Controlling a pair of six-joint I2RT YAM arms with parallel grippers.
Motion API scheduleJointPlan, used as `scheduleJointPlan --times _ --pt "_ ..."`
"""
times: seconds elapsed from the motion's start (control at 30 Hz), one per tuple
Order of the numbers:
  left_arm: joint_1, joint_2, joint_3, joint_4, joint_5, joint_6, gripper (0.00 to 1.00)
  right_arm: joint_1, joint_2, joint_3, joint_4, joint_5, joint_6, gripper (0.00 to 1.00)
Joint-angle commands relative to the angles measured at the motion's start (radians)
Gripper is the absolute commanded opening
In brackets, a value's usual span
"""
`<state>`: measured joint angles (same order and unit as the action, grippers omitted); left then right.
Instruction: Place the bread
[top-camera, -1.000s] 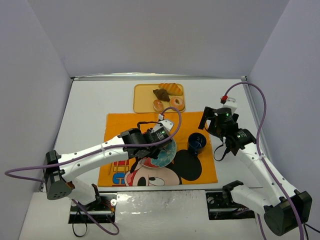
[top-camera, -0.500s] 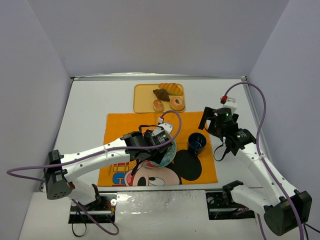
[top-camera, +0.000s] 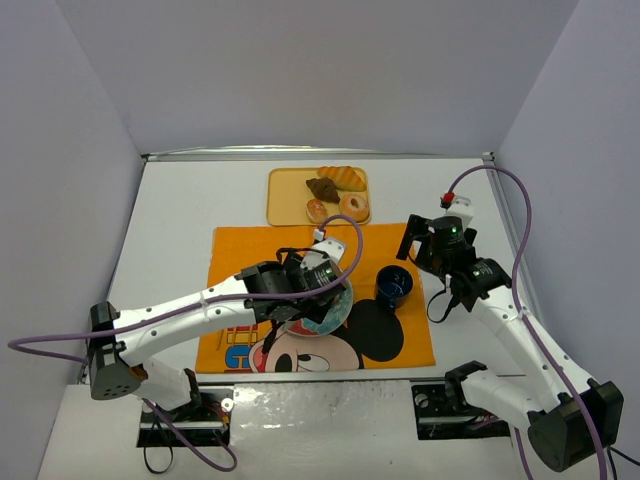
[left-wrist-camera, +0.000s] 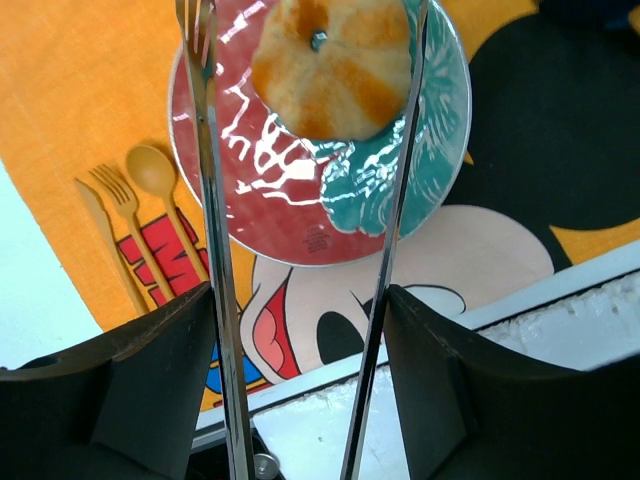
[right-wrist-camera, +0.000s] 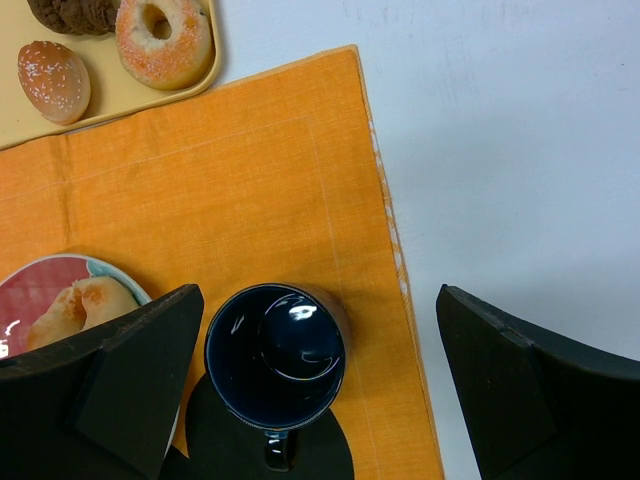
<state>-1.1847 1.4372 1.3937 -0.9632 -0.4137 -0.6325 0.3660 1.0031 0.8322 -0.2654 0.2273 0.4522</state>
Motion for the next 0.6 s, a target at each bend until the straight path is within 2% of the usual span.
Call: scheduleJointPlan --times 0.0,0.2,0.4,0.57 --pt "0.007 -0.066 0.113 -0.052 -0.139 -0.021 0.61 -0.004 0.000 0.008 0.057 0.003 0.008 1.00" --pt "0.127 -0.054 0.167 -0.060 -0.130 0.021 0.62 -0.004 0.000 0.013 0.055 0.003 0.008 1.00" --pt "0.383 -0.028 0.194 0.010 -0.030 0.114 0.62 -0.006 0.005 0.015 0.058 0.001 0.009 1.00" --pt "0.556 0.058 0.284 0.058 0.035 0.194 0.61 -0.007 0.019 0.027 0.062 0.002 0.004 1.00"
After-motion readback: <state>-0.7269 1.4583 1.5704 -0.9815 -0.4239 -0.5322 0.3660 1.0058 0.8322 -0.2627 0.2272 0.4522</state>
